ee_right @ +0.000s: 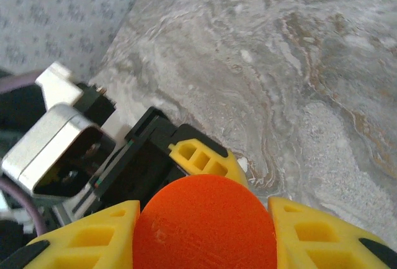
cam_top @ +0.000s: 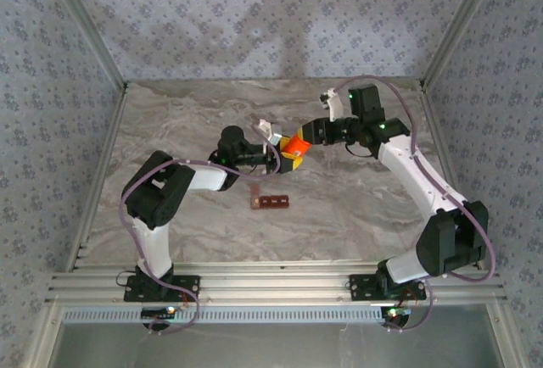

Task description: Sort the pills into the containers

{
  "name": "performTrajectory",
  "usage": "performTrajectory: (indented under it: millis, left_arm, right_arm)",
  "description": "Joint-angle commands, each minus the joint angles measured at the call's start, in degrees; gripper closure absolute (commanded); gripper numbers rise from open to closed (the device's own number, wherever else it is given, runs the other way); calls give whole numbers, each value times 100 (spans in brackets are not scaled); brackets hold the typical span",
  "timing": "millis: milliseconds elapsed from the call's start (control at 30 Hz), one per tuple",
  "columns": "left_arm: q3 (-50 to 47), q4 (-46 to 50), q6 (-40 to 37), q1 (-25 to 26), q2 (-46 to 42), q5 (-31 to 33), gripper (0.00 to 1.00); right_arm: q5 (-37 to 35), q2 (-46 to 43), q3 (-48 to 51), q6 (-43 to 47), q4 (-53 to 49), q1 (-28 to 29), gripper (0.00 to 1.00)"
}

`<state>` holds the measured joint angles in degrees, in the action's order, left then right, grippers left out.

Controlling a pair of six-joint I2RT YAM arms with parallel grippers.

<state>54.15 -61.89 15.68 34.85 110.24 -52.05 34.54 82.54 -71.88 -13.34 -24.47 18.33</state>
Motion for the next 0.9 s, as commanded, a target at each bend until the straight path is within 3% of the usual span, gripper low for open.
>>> performTrajectory:
  millis: [0, 100, 300, 500, 667, 867]
  left_arm:
    - [68, -684, -153, 81, -216, -82, 100]
    - [69, -669, -171, 77, -213, -58, 100]
    - [76, -657, -197, 81, -178, 24, 100]
    - [93, -655, -188, 79, -160, 27, 100]
    - [87, -634, -199, 77, -169, -13, 100]
    - [73, -599, -197, 53, -204, -113, 100]
  right_arm:
    - [-632, -206, 590, -1707, 522, 260, 73]
    - [-1406, -425, 924, -2464, 641, 549, 74]
    - [-2449, -673, 1115, -3094, 697, 1108, 74]
    - [-2494, -635, 884, -2859, 603, 1221, 72]
    - [-2248, -581, 416, -1945, 289, 1109, 56]
    - [-1816, -784, -193, -1199, -148, 688, 28]
